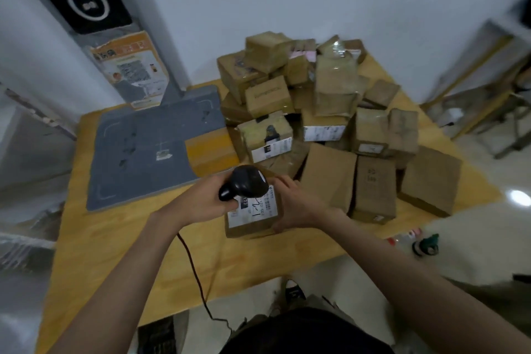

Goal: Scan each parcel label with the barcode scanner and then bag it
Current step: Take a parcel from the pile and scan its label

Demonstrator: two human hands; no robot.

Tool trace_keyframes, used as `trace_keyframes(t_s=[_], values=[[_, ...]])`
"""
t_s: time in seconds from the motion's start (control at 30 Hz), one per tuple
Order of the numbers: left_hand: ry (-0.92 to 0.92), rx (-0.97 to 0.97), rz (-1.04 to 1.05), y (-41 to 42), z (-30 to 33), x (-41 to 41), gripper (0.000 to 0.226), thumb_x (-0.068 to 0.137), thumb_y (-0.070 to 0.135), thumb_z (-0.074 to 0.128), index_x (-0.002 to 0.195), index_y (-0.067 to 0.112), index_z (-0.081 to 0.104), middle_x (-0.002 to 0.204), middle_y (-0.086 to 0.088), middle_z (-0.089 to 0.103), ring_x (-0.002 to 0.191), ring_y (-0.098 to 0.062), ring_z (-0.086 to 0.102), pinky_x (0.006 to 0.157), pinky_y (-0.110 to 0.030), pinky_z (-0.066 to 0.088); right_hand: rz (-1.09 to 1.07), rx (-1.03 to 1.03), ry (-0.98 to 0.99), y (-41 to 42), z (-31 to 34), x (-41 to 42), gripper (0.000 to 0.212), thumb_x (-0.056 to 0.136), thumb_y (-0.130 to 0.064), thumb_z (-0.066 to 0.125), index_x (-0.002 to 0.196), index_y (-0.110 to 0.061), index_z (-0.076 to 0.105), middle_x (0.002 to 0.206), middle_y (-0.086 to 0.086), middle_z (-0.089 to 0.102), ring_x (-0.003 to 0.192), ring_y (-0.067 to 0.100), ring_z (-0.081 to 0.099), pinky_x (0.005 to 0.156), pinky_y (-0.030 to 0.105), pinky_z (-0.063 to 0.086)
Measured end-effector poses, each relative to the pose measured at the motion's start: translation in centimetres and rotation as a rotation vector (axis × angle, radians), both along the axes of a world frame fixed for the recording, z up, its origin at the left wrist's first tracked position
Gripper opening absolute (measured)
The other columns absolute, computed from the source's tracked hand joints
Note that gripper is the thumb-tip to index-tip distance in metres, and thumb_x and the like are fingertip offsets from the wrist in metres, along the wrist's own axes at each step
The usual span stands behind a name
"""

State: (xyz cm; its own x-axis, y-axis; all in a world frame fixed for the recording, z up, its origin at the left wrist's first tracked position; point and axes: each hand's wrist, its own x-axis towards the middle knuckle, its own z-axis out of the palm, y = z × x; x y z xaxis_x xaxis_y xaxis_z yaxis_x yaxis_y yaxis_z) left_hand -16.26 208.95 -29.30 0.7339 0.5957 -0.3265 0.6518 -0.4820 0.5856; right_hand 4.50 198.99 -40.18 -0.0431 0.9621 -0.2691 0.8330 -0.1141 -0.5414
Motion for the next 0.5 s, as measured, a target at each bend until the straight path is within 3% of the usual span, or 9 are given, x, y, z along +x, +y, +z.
trace_keyframes(t_s=[0.07, 0.17, 0.27, 0.4, 0.5], values=[[-0.011, 0.009, -0.072, -0.6, 0.3, 1.2, 0.036, 0.085, 0.009, 0.068, 0.084, 0.039, 0.048, 0.065, 0.013, 0.051, 0.058, 0.001, 0.054, 0.052, -0.015, 0.034, -0.055, 0.031, -0.017, -1.9, 1.3, 0.2, 0.114, 0.063, -0.047, 0.087, 0.154, -0.027, 0.020, 0.155, -0.005, 0.023, 0.138, 0.023, 0.035, 0.104, 0.043, 0.048], [-0.024, -0.002, -0.193, -2.0, 0.1, 3.0, 0.025, 0.083, 0.015, 0.071, 0.094, 0.033, 0.056, 0.075, 0.011, 0.060, 0.063, 0.000, 0.057, 0.055, -0.022, 0.043, -0.151, 0.042, -0.038, -5.6, 2.6, 0.3, 0.118, 0.063, -0.049, 0.087, 0.155, -0.025, 0.019, 0.159, -0.003, 0.020, 0.142, 0.024, 0.031, 0.108, 0.046, 0.044], [-0.037, -0.033, -0.296, -4.3, -0.3, 5.2, 0.034, 0.082, 0.020, 0.072, 0.094, 0.044, 0.052, 0.088, 0.012, 0.065, 0.075, -0.002, 0.062, 0.062, -0.024, 0.050, -0.283, 0.021, -0.024, -10.1, 3.3, 0.4, 0.121, 0.059, -0.054, 0.086, 0.156, -0.025, 0.019, 0.158, -0.005, 0.021, 0.142, 0.024, 0.030, 0.112, 0.049, 0.041], [-0.043, -0.110, -0.423, -8.3, -1.3, 8.3, 0.027, 0.081, 0.025, 0.072, 0.100, 0.037, 0.057, 0.094, 0.002, 0.070, 0.082, -0.015, 0.068, 0.070, -0.041, 0.059, -0.436, -0.004, -0.019, -16.7, 4.3, 1.0, 0.115, 0.064, -0.050, 0.087, 0.155, -0.023, 0.022, 0.157, -0.003, 0.023, 0.141, 0.023, 0.031, 0.116, 0.045, 0.035], [-0.028, -0.135, -0.540, -11.8, -1.9, 10.6, 0.028, 0.082, 0.027, 0.071, 0.096, 0.043, 0.053, 0.096, 0.005, 0.068, 0.084, -0.013, 0.067, 0.063, -0.035, 0.057, -0.561, -0.030, -0.027, -21.8, 4.1, 1.5, 0.114, 0.063, -0.052, 0.087, 0.154, -0.027, 0.023, 0.156, -0.005, 0.024, 0.142, 0.022, 0.030, 0.114, 0.047, 0.038]])
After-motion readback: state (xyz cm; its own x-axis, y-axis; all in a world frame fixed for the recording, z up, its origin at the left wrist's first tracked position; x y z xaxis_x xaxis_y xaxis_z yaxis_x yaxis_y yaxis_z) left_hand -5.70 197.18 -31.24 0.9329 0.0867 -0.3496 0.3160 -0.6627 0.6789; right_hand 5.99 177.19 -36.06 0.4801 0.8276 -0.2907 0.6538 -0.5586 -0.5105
